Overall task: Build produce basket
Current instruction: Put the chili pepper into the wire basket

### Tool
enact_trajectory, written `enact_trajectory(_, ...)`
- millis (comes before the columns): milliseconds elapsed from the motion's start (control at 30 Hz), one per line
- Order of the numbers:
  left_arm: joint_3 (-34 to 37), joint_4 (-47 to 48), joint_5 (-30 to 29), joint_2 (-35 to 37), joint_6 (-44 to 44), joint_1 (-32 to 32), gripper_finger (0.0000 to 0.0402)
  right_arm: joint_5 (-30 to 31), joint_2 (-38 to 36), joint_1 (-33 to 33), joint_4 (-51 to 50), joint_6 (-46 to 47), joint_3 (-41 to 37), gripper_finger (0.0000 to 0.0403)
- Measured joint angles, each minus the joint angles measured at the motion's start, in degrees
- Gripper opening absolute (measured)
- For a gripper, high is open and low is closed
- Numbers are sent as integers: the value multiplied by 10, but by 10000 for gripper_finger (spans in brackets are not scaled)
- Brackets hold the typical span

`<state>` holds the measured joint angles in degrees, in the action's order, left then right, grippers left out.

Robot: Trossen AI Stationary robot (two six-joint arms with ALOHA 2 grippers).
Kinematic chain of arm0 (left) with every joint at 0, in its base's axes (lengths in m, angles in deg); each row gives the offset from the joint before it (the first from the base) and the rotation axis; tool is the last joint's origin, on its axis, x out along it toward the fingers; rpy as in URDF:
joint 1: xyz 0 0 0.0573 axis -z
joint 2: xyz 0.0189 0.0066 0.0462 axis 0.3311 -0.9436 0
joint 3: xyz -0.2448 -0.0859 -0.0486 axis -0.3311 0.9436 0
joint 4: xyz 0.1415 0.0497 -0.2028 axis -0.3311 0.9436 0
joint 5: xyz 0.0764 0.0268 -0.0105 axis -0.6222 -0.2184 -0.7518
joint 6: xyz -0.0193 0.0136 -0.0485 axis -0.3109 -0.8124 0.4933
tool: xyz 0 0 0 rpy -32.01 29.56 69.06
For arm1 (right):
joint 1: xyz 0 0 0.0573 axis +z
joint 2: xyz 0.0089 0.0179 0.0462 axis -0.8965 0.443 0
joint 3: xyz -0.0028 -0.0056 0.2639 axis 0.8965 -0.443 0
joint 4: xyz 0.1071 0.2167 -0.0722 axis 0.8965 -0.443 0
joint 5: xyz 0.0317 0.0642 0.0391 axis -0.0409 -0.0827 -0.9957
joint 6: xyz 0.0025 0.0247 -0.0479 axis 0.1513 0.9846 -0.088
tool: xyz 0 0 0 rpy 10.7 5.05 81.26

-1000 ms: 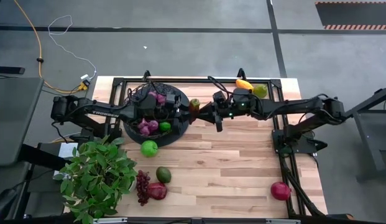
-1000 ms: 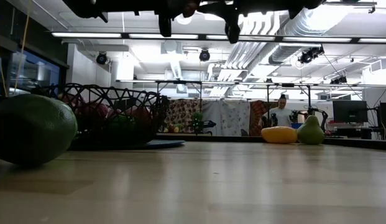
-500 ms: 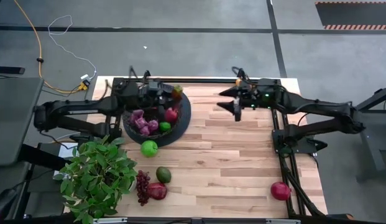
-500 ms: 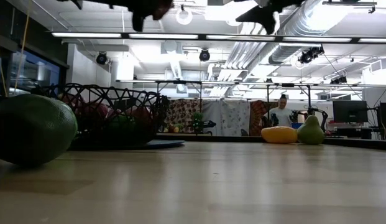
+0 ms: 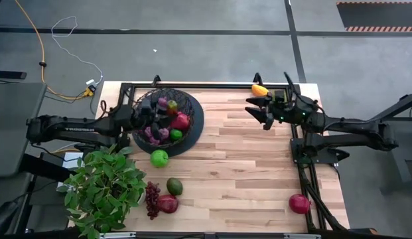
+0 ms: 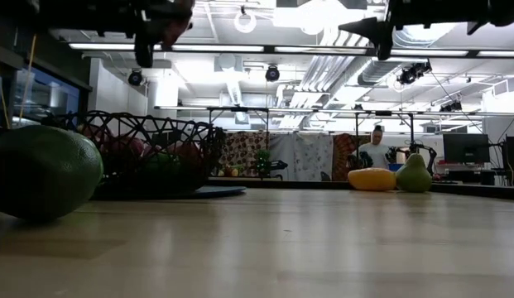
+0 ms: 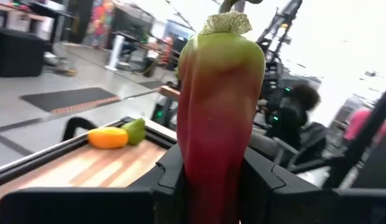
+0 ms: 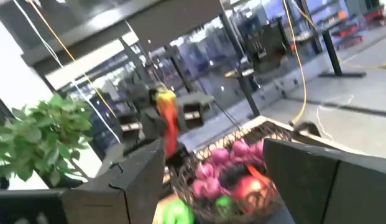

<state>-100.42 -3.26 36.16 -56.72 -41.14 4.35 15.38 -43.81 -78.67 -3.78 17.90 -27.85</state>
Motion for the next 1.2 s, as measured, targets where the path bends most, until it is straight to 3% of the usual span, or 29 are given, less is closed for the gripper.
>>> enact_trajectory(133, 5, -11, -32, 9, -3, 5, 84, 0, 1, 0, 5, -2, -1, 252)
enact_trajectory(600, -8, 7, -38, 8, -8, 3, 84, 0, 2, 0, 4, 13, -1, 252)
enact_trajectory(700, -61, 107, -48, 8, -11, -10, 84, 0, 2, 0, 4, 13, -1, 252)
enact_trajectory(933, -206, 509, -102, -40, -9, -100, 83, 0, 2, 0, 3, 13, -1, 252)
enact_trajectory(1200, -213, 643, -72, -133, 32, -168, 84, 0, 2, 0, 2, 13, -1, 252)
